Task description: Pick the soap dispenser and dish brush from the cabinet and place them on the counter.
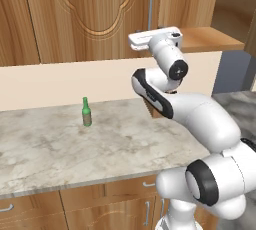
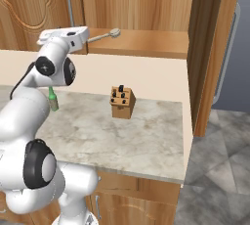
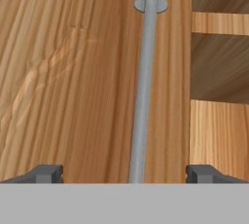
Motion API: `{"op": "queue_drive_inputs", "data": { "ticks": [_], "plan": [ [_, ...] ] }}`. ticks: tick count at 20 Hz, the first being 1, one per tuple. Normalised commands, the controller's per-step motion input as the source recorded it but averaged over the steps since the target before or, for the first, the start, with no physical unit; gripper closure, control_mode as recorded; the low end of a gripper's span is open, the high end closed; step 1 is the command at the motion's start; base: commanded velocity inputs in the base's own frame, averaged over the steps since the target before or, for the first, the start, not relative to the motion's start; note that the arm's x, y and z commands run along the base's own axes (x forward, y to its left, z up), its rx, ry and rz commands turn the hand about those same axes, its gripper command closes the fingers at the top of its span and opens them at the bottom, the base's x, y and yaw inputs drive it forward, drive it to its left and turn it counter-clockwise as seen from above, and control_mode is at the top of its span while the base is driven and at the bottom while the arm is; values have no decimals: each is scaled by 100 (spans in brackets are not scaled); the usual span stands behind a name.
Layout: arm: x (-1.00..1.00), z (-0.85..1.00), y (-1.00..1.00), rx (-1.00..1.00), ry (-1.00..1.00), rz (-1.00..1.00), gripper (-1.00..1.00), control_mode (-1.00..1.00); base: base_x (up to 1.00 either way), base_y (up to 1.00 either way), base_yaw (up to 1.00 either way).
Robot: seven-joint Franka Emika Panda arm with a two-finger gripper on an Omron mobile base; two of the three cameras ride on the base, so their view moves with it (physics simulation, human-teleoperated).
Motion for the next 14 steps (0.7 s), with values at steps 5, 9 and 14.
{"op": "queue_drive_inputs", "data": {
  "ticks": [5, 9, 14],
  "plan": [
    [24, -3, 4, 0, 0, 0, -100, -100, 0, 0, 0],
    [25, -4, 4, 1, 0, 0, -100, -100, 0, 0, 0],
    [28, -2, 4, 1, 0, 0, -100, -100, 0, 0, 0]
  ]
}}
